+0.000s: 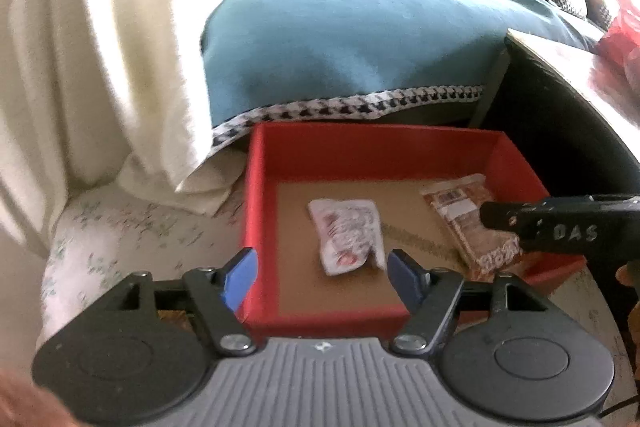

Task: Organize snacks
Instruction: 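Lower both packets into the red box and open both grippers, then grasp the red Trolli bag with the left gripper while the right gripper moves toward the brown nut pouch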

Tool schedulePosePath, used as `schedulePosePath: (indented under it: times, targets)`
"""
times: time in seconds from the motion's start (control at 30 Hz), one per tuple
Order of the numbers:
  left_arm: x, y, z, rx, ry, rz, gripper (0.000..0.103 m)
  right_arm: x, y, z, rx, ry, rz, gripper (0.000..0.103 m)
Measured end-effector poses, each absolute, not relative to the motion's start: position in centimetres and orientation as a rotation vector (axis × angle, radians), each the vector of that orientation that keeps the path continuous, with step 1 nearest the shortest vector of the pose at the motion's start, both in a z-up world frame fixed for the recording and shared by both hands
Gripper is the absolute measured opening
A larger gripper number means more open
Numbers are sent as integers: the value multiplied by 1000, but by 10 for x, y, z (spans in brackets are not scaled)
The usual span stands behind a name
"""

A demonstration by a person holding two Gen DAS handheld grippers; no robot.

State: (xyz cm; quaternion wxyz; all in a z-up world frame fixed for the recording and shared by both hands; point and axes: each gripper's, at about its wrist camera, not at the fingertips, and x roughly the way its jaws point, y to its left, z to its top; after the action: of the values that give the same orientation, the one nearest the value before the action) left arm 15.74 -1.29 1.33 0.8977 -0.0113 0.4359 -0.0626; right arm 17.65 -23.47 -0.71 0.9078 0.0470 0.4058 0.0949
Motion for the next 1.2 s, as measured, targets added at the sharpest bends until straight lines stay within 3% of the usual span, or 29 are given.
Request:
schedulePosePath:
  times: [0.3,0.8,0.9,1.2]
  targets:
    - [115,17,6,-177,993,-130,65,138,-225,6,60,805,263,81]
    - [129,-37,-42,-81,1116,59,66,98,-247,-3,35,835,301,85]
    - [136,-45,-53,-55,1136,91,71,97,-255,-4,60,840,317,85]
    - [108,-40,-44,26,1123,71,58,89,-257,-8,-4,842,357,84]
